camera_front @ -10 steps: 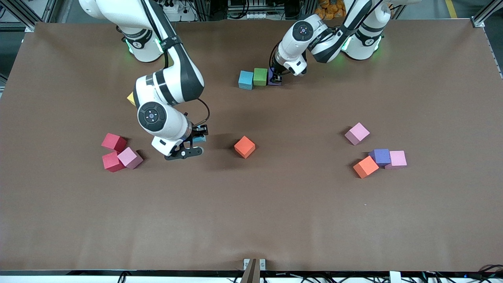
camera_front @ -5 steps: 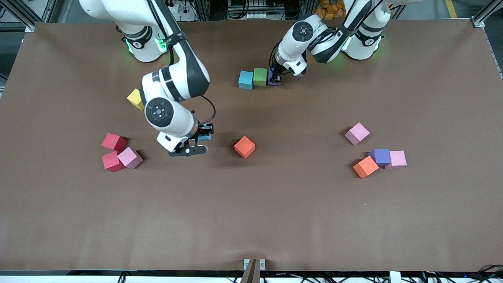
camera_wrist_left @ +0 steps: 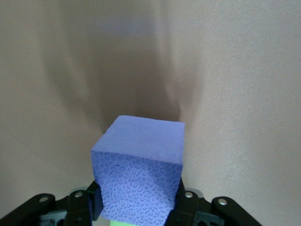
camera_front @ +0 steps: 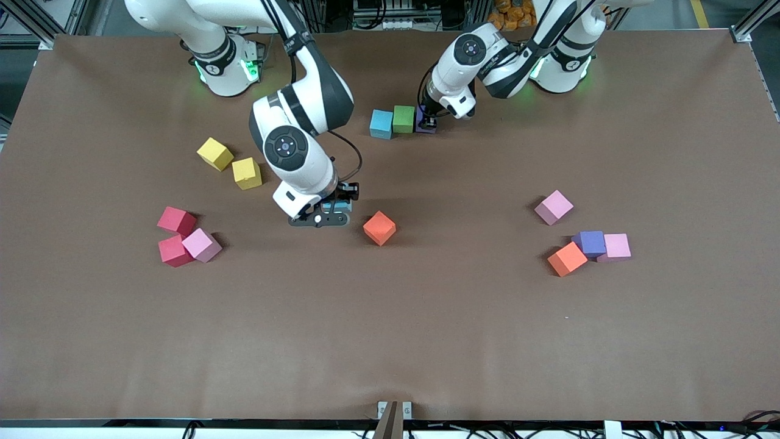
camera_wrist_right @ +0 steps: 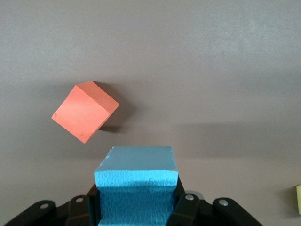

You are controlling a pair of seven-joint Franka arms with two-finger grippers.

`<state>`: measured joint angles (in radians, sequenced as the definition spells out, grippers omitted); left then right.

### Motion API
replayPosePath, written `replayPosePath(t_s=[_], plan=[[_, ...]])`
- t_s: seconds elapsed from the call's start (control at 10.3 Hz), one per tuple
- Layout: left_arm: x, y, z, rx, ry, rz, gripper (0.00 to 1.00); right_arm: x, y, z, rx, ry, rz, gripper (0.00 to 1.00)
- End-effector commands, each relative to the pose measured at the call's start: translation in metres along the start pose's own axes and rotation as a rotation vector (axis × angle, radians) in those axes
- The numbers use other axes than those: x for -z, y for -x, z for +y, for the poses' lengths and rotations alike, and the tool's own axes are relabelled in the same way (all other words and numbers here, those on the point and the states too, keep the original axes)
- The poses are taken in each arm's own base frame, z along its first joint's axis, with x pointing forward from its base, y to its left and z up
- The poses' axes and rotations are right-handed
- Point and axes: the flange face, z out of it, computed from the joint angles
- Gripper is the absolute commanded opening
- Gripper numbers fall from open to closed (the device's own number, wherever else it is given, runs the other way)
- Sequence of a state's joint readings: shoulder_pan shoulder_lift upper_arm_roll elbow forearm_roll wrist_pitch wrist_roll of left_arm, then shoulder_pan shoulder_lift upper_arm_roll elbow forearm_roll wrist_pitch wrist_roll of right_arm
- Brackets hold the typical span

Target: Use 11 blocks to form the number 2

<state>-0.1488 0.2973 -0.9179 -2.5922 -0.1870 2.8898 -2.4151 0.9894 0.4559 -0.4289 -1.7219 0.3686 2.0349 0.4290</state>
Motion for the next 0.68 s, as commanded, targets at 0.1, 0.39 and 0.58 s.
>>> replayPosePath(t_s=[0.1,0.39,0.58], plan=[[-0.004,-0.002,0.012,0.018,-0.013,-0.022,0.42,-0.002,0.019,-0.024,-0.052,-0.028,0.038,0.16],[-0.004,0.001,0.013,0.017,-0.013,-0.024,0.42,-0.009,0.025,-0.035,-0.066,-0.024,0.045,0.16],[-0.005,0.004,0.012,0.015,-0.016,-0.028,0.44,-0.012,0.026,-0.032,-0.069,-0.02,0.041,0.16]])
